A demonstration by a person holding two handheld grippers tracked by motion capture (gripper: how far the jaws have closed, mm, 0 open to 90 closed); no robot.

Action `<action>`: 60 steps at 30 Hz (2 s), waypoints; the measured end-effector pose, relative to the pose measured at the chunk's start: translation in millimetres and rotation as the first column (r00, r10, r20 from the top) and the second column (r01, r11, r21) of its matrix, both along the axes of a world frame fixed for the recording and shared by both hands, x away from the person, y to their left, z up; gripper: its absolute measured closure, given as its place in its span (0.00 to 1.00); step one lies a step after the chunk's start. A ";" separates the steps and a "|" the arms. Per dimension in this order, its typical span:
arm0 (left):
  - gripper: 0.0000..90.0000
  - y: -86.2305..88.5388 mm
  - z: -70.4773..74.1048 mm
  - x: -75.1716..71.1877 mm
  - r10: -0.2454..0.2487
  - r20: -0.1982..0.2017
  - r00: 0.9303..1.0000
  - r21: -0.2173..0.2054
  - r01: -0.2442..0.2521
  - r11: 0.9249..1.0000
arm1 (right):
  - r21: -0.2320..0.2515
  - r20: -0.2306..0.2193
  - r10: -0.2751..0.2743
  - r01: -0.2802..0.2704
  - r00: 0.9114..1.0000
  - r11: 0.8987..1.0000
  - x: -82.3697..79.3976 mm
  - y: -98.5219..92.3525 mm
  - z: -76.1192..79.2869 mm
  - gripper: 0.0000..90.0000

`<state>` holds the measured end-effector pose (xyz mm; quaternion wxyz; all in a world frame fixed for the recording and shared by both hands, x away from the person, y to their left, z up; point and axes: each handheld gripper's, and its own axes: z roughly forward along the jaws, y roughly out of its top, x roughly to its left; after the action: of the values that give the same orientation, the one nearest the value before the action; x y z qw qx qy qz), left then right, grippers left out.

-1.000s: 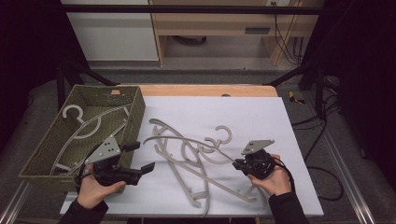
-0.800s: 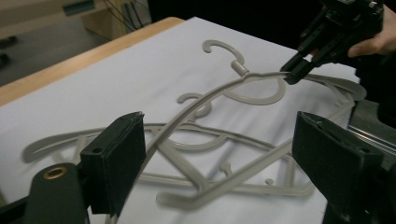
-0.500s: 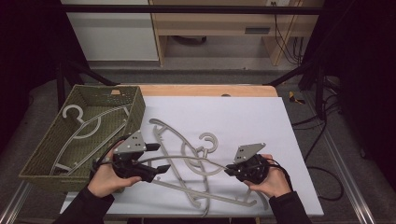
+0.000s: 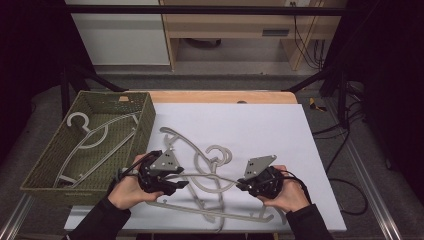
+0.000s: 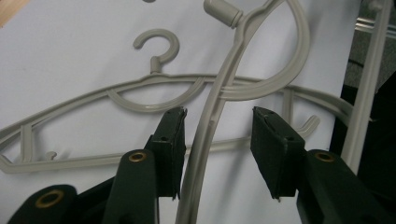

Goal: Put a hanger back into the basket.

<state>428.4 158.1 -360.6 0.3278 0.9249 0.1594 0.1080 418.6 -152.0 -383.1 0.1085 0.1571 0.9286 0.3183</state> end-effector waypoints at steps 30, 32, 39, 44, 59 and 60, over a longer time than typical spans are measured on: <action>0.91 -12.0 -12.5 -8.2 -0.081 0.065 0.995 0.121 0.073 0.990 | -0.041 0.073 0.016 -0.013 0.997 0.999 4.8 1.6 3.5 0.87; 0.92 -11.2 -12.8 -8.0 -0.073 0.050 0.996 0.099 0.068 0.993 | -0.026 0.082 -0.003 0.005 0.997 1.000 5.7 -0.1 4.3 0.86; 0.92 -6.5 -11.4 -9.3 -0.008 0.039 0.999 0.041 0.007 0.999 | 0.118 0.111 -0.086 0.073 0.990 0.990 4.9 -12.8 12.5 0.71; 0.92 2.2 -8.2 -6.7 0.101 0.042 0.994 -0.044 -0.099 0.994 | 0.280 0.074 -0.198 0.170 0.977 0.945 0.2 -35.6 15.8 0.57; 0.92 33.5 34.0 -5.7 0.284 0.128 0.950 -0.190 -0.257 0.947 | 0.439 0.014 -0.457 0.405 0.889 0.802 -12.3 -78.7 -13.0 0.20; 0.92 37.1 38.9 -5.6 0.284 0.136 0.949 -0.189 -0.257 0.948 | 0.433 0.006 -0.465 0.417 0.885 0.799 -12.6 -79.8 -16.4 0.19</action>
<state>422.8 195.2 -321.7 0.3986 0.8513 0.2667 0.2126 406.0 -231.9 -399.5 0.1953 0.3704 0.7682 0.4842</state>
